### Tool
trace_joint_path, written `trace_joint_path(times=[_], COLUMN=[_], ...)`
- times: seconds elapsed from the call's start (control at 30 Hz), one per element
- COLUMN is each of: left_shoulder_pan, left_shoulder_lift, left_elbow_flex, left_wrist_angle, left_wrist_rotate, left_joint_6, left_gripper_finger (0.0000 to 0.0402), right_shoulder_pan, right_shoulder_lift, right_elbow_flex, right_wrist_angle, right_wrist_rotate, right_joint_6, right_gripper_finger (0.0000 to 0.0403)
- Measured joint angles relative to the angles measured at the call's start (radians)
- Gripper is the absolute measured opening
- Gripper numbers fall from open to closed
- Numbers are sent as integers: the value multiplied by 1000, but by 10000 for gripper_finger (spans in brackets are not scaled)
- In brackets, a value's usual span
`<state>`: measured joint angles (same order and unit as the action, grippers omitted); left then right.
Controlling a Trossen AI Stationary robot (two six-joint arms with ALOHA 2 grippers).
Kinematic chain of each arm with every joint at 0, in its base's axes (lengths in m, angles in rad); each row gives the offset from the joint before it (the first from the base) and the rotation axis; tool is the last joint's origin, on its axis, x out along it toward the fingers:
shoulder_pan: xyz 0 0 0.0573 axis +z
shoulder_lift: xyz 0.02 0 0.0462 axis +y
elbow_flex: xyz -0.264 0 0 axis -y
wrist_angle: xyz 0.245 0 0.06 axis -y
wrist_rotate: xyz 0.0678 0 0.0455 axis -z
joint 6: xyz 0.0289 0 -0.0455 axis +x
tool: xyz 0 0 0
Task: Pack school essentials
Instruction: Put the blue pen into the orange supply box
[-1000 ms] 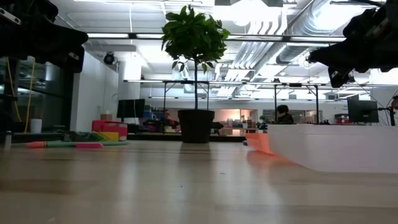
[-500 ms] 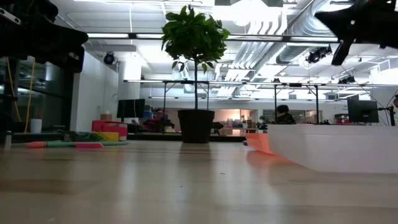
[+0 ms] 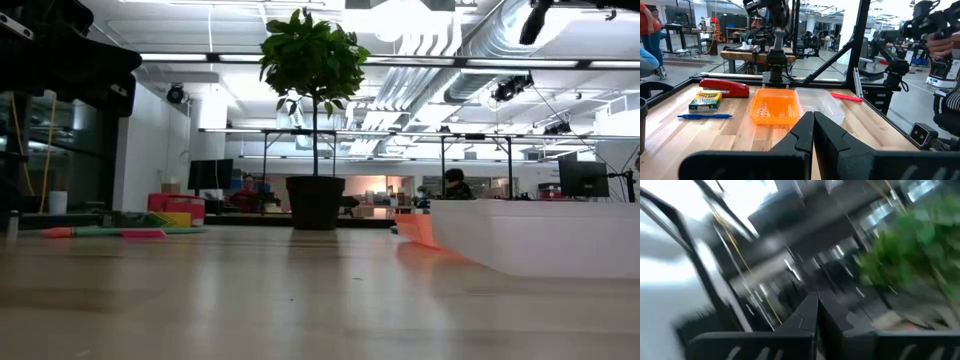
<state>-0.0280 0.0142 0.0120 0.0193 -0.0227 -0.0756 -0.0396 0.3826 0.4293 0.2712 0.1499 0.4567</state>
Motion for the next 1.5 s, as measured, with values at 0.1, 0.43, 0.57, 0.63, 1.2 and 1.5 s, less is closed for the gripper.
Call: trace_joint_path(times=[0.1,0.43,0.57,0.63,1.2,1.5], left_shoulder_pan=[0,0,0,0,0,0], left_shoulder_lift=[0,0,0,0,0,0], left_elbow_flex=[0,0,0,0,0,0], left_wrist_angle=[0,0,0,0,0,0], left_wrist_rotate=[0,0,0,0,0,0], left_joint_6=[0,0,0,0,0,0], left_gripper_finger=[0,0,0,0,0,0], right_shoulder_pan=[0,-196,-272,-290,-314,-313], right_shoulder_lift=[132,651,849,937,1414,1425], right_elbow_flex=[130,461,522,538,550,551], right_wrist_angle=[-227,-710,-802,-801,-672,-717], right_wrist_rotate=[68,88,57,24,19,60], right_joint_6=[7,176,267,307,571,575], right_gripper_finger=[1,104,159,181,191,113])
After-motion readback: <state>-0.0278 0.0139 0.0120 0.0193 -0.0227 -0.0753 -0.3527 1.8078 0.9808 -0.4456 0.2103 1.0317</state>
